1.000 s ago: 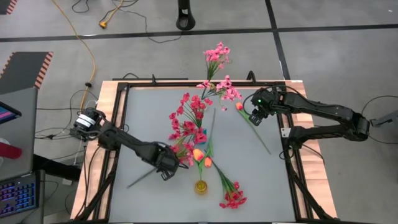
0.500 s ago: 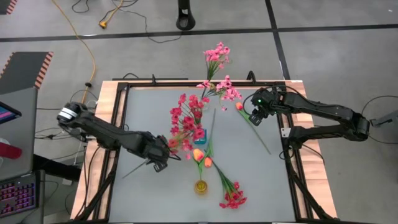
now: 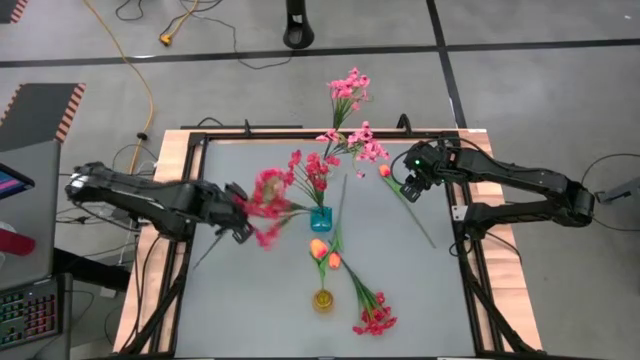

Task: Sort flowers into vase by color
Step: Put the pink flowers into the transparent vase

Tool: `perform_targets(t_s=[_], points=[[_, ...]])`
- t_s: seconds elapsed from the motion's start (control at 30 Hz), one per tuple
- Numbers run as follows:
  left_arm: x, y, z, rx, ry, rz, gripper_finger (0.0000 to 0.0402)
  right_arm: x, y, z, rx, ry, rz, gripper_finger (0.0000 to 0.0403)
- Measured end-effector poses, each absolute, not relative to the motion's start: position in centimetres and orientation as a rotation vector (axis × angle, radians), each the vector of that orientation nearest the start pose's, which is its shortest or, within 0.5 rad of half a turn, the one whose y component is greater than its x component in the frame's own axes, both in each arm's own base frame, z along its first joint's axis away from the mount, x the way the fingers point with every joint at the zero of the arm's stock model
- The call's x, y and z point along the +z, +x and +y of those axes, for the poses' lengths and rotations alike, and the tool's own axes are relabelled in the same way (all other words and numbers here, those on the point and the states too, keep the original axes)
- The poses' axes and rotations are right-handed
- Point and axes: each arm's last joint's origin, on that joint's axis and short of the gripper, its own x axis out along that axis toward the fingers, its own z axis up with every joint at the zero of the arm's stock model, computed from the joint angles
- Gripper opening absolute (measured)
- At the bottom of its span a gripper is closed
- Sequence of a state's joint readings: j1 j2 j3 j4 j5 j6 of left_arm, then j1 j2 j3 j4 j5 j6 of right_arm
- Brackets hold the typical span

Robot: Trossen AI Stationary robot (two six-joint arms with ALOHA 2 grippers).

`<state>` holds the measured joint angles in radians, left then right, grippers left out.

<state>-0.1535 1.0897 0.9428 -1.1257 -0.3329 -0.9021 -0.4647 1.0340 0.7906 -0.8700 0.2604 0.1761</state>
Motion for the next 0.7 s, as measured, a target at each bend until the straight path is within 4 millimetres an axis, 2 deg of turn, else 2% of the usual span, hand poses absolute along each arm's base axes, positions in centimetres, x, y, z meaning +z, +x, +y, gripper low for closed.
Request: perform_targets(t_s=[0.17, 0.37, 0.7], points=[[28.7, 16.4, 0.2, 0.707, -0.517, 0.913, 0.0000, 24.4, 15.7, -8.7, -0.746, 0.266, 1.072, 0.0221], [29.8, 16.4, 0.9, 0.623, -0.524, 0.816, 0.0000, 24.4, 15.7, -8.7, -0.746, 0.266, 1.072, 0.0221], [28.1, 18.8, 0.7, 0.599, -0.498, 0.921, 0.0000, 24.4, 15.7, -8.7, -0.746, 0.266, 1.072, 0.0221]])
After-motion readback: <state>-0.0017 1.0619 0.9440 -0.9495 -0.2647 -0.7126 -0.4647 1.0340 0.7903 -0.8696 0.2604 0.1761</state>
